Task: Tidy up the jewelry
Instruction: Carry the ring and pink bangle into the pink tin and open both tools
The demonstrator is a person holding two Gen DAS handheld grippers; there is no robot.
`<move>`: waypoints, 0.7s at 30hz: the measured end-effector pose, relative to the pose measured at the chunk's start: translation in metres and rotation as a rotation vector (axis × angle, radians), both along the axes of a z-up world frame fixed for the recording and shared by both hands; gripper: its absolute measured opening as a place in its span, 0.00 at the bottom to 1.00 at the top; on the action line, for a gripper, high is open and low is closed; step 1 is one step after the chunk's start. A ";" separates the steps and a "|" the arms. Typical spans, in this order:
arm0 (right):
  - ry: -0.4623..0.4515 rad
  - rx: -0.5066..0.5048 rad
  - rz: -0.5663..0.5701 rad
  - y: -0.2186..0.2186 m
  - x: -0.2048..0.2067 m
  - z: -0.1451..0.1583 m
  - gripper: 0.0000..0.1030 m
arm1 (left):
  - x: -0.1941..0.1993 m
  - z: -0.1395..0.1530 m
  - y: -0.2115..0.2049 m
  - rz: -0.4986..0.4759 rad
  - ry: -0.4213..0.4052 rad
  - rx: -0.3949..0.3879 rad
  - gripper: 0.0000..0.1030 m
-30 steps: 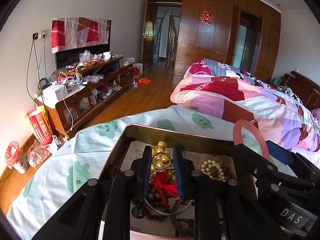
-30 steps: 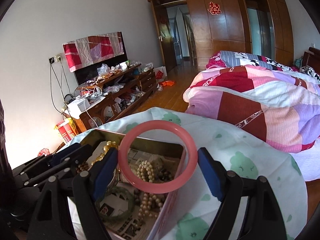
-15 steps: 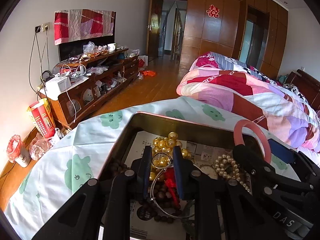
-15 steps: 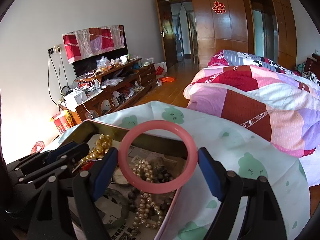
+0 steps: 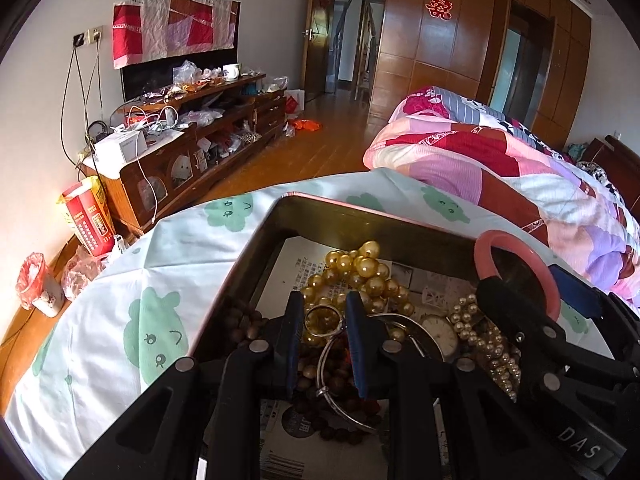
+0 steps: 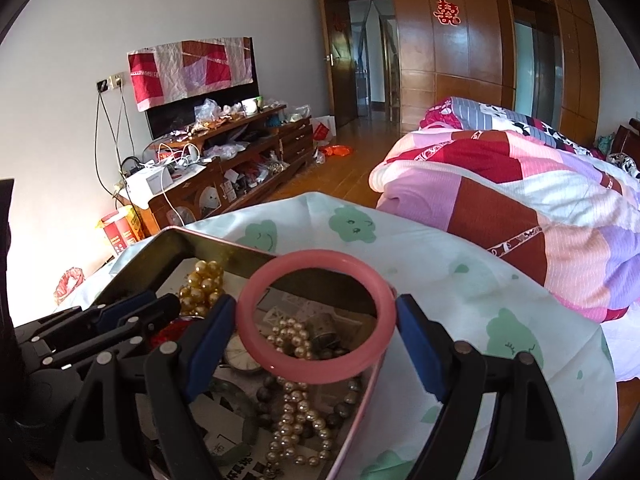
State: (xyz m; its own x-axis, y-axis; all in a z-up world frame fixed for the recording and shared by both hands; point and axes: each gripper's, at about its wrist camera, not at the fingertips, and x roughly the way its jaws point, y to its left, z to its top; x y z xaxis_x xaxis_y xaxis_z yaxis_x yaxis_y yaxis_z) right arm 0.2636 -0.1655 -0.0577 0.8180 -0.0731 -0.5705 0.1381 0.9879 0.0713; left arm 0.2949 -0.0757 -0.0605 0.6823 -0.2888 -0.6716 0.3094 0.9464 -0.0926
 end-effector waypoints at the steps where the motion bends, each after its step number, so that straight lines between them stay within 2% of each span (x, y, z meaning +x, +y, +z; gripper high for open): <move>1: 0.000 0.004 0.001 0.000 0.000 0.000 0.82 | -0.001 0.000 0.000 -0.002 -0.001 0.001 0.21; 6: -0.015 0.055 0.035 -0.005 -0.002 0.000 0.88 | -0.001 -0.001 0.001 -0.006 0.010 -0.019 0.21; 13: -0.061 0.195 0.042 -0.021 -0.009 -0.002 0.89 | -0.001 -0.001 0.001 -0.011 0.004 -0.011 0.21; 18: -0.142 0.170 -0.051 -0.024 -0.026 0.007 0.89 | -0.002 -0.002 -0.003 -0.003 -0.002 0.010 0.21; 21: -0.172 0.156 -0.094 -0.024 -0.034 0.010 0.92 | -0.002 -0.003 -0.002 0.007 0.006 0.011 0.32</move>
